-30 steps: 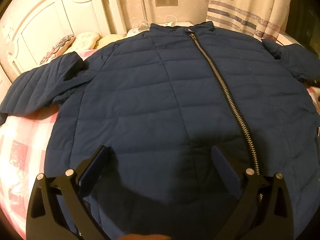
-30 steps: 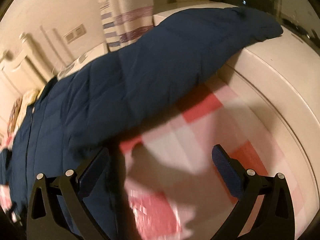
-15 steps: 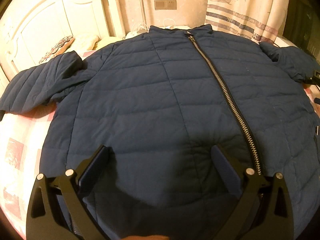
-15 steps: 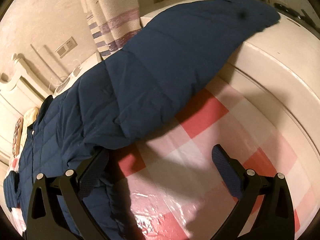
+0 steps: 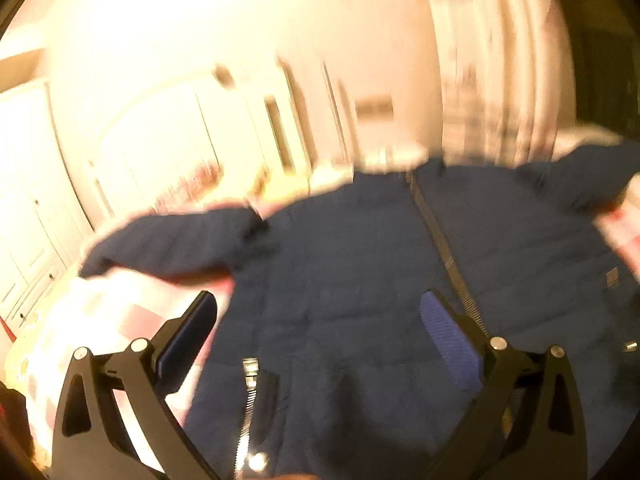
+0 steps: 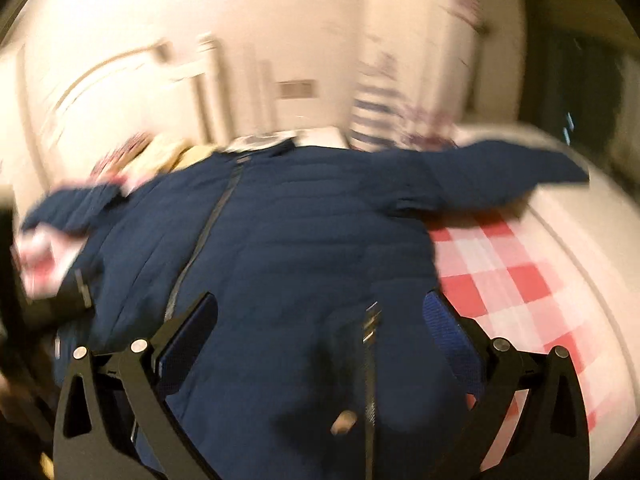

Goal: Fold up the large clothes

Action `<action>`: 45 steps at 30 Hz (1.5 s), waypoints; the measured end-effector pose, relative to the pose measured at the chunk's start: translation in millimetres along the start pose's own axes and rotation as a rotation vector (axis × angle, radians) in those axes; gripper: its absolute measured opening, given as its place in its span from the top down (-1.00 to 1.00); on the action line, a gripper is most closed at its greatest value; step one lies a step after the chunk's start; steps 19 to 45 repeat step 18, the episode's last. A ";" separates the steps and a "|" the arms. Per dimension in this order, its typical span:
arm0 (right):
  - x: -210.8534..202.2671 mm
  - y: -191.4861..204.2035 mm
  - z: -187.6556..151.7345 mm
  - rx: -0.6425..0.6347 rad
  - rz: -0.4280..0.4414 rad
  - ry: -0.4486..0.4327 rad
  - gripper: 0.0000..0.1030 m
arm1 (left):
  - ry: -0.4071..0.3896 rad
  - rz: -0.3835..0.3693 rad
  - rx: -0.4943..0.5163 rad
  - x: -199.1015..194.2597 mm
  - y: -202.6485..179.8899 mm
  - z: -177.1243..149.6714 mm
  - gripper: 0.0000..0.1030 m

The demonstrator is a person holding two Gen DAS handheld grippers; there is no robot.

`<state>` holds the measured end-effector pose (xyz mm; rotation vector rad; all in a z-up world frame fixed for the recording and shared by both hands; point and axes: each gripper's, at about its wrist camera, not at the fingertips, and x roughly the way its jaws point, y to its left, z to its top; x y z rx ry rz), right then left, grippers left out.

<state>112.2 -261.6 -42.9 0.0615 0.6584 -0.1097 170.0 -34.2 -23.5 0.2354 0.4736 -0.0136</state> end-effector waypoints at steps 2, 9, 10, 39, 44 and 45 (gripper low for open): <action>-16.1 19.9 -13.0 -0.062 0.023 0.010 -0.91 | -0.054 -0.013 -0.020 -33.5 6.2 -1.8 -0.96; -66.9 50.4 -37.4 -0.122 0.053 -0.035 -0.91 | -0.090 -0.057 -0.110 -89.7 27.8 -25.3 -0.96; -73.0 52.2 -40.0 -0.127 0.049 -0.040 -0.91 | -0.097 -0.055 -0.112 -95.7 29.4 -27.1 -0.96; -112.8 67.6 -51.1 -0.197 0.010 -0.108 -0.91 | -0.095 -0.094 -0.142 -125.8 44.9 -30.5 -0.96; -112.8 67.6 -51.1 -0.197 0.010 -0.108 -0.91 | -0.095 -0.094 -0.142 -125.8 44.9 -30.5 -0.96; -112.8 67.6 -51.1 -0.197 0.010 -0.108 -0.91 | -0.095 -0.094 -0.142 -125.8 44.9 -30.5 -0.96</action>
